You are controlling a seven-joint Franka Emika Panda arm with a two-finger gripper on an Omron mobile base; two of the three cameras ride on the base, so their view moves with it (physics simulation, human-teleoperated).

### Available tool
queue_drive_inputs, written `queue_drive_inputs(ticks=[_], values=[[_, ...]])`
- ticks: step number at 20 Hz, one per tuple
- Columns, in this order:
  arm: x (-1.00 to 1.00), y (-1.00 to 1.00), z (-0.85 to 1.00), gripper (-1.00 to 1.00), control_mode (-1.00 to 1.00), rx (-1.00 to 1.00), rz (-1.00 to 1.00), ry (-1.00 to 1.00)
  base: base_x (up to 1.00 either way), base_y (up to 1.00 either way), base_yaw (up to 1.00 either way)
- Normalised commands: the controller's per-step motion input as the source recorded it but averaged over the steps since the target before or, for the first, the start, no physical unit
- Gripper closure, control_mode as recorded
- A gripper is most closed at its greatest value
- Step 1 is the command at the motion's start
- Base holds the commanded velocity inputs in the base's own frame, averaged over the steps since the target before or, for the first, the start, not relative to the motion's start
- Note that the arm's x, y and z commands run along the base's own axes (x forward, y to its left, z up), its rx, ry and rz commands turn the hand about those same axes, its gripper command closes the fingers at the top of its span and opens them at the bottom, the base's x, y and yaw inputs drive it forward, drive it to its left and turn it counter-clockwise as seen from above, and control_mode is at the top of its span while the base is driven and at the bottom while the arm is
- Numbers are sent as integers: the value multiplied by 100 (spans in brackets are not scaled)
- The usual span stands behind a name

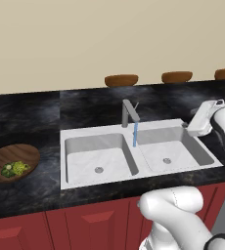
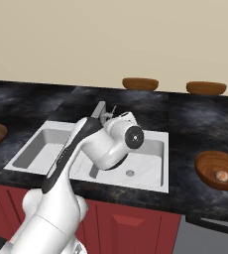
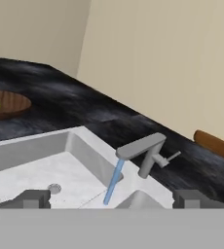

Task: Pick the broccolis from the sink and place them in one bowl. Place the tangerine in the other bowl. Then turn off the sink faucet.

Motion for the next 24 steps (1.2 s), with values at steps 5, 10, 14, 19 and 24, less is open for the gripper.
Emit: queue_drive_inputs(ticks=[5,10,14,19,24], values=[[34,0,0,-100,-100,23,2,4,0,0,0],[28,0,0,-100,-100,8,0,2,0,0,0],[28,1,-3,-100,-100,0,-1,0,0,0,0],[34,2,-11,-100,-100,0,-1,0,0,0,0],[24,2,-15,-100,-100,0,-3,0,0,0,0]])
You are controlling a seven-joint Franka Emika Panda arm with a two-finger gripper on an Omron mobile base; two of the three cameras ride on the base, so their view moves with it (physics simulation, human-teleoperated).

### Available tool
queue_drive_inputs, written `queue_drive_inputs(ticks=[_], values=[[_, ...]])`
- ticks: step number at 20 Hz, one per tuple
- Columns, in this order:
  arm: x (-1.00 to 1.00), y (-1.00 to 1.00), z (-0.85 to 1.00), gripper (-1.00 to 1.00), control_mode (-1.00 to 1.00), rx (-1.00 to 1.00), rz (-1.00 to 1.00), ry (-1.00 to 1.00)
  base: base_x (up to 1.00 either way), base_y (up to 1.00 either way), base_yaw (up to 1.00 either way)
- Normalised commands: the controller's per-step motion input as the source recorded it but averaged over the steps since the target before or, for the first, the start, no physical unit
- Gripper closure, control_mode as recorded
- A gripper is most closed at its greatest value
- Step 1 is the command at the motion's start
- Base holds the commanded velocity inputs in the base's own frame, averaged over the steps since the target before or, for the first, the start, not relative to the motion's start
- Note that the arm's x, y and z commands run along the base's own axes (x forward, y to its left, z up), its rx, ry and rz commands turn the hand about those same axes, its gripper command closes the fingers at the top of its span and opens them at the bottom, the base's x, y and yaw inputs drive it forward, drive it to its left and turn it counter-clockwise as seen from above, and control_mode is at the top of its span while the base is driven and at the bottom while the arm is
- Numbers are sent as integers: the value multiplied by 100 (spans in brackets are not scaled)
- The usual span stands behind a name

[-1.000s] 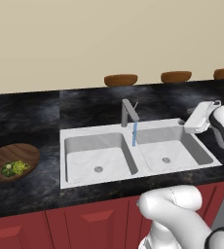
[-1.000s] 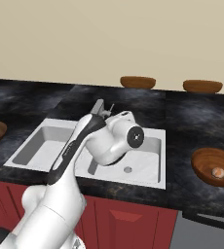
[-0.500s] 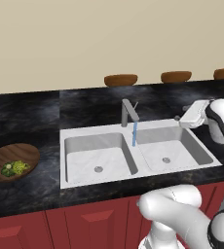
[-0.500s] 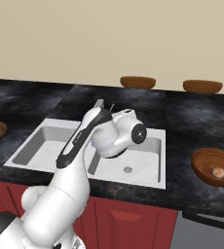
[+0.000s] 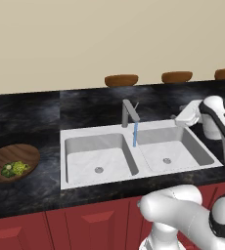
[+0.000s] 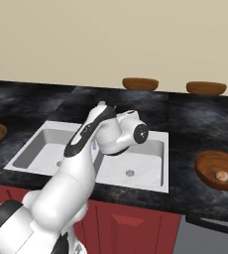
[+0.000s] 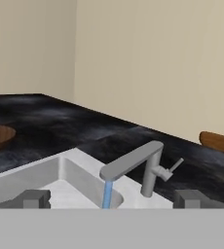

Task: Pick the broccolis from the sink and place them in one bowl. Place the tangerine in the other bowl. Then turn off the sink faucet.

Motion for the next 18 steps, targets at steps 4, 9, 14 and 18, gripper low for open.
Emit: queue_drive_inputs(ticks=[4,9,14,18], values=[[21,8,-6,-100,-100,0,-5,0,0,0,0],[24,12,0,-100,-100,0,-6,0,0,0,0],[21,2,0,-100,-100,0,-1,0,0,0,0],[18,0,-4,-100,-100,0,0,0,0,0,0]])
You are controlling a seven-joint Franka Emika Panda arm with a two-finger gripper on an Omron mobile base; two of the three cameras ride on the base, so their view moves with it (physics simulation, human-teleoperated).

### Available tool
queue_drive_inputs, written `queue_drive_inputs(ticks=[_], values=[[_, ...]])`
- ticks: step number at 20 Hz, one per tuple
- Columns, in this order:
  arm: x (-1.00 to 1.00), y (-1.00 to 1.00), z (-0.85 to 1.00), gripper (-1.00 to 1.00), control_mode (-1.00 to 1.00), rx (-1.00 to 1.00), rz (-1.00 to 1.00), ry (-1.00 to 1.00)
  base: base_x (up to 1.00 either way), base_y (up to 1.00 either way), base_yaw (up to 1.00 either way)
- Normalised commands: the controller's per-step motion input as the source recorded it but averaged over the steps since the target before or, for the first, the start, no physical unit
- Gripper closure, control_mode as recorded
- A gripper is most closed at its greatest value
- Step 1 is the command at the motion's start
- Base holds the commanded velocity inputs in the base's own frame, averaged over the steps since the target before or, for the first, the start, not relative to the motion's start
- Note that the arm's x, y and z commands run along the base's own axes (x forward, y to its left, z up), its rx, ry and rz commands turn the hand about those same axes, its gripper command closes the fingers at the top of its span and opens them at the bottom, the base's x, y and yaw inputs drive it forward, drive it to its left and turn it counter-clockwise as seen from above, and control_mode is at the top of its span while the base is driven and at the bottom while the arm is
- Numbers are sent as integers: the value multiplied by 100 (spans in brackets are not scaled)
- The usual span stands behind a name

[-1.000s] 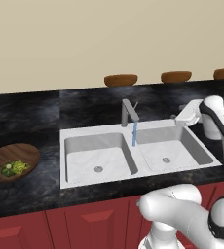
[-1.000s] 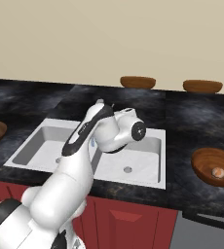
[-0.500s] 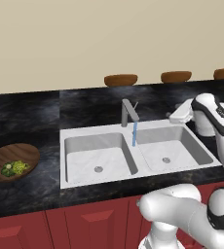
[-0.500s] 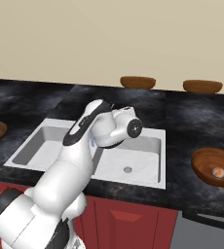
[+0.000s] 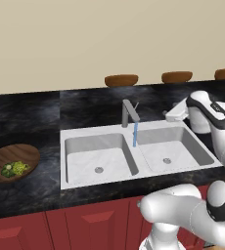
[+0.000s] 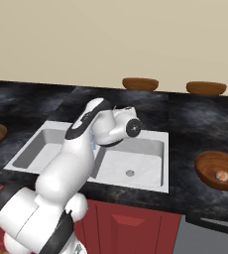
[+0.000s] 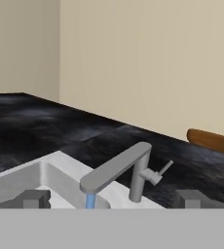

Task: Pick the broccolis from the sink and place them in one bowl. Place the tangerine in the other bowl. Then turn off the sink faucet.

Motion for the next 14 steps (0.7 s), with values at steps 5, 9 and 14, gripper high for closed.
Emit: queue_drive_inputs(ticks=[5,9,14], values=[[27,0,-7,-100,-100,0,-1,0,0,0,0],[33,1,-8,-100,-100,0,-2,0,0,0,0],[32,1,-16,-100,-100,0,-2,0,0,0,0]])
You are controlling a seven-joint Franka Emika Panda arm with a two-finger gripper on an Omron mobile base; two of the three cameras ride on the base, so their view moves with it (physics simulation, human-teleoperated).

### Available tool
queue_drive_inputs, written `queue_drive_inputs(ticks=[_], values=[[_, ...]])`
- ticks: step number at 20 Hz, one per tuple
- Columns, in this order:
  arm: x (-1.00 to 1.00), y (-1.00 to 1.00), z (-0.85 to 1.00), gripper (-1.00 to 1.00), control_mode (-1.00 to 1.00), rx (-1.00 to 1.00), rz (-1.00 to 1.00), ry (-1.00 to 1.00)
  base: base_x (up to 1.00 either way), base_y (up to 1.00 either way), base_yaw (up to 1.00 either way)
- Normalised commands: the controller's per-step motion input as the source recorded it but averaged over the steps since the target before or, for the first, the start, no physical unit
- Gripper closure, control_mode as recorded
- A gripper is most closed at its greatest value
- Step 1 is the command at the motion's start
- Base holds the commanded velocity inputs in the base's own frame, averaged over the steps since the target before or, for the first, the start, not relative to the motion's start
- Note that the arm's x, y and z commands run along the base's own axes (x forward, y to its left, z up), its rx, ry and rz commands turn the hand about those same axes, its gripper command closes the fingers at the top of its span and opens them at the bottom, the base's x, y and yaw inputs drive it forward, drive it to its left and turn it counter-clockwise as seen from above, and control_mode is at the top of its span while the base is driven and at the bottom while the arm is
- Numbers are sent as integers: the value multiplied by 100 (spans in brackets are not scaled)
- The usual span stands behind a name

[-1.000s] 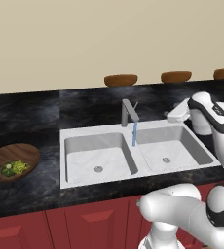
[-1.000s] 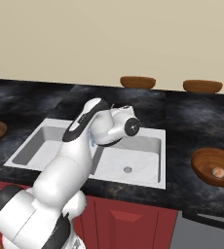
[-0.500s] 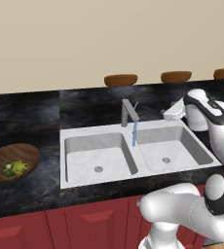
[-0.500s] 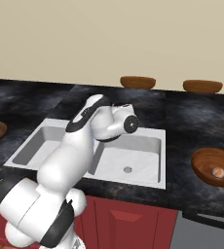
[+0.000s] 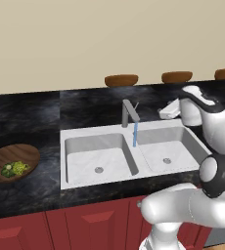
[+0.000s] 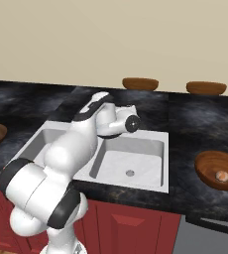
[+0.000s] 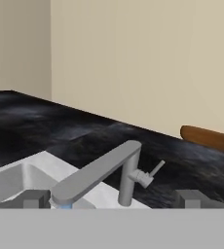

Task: Pick the broccolis from the sink and place them in one bowl. Place the tangerine in the other bowl. Then turn off the sink faucet.

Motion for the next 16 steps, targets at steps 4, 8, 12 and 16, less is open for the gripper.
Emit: queue_drive_inputs(ticks=[4,8,12,16], values=[[34,0,-21,-100,-100,0,0,-1,0,0,0],[28,0,-11,-100,-100,0,2,0,0,0,0],[15,0,-3,-100,-100,0,6,-1,0,0,0],[14,0,-1,-100,-100,0,5,-1,0,0,0]])
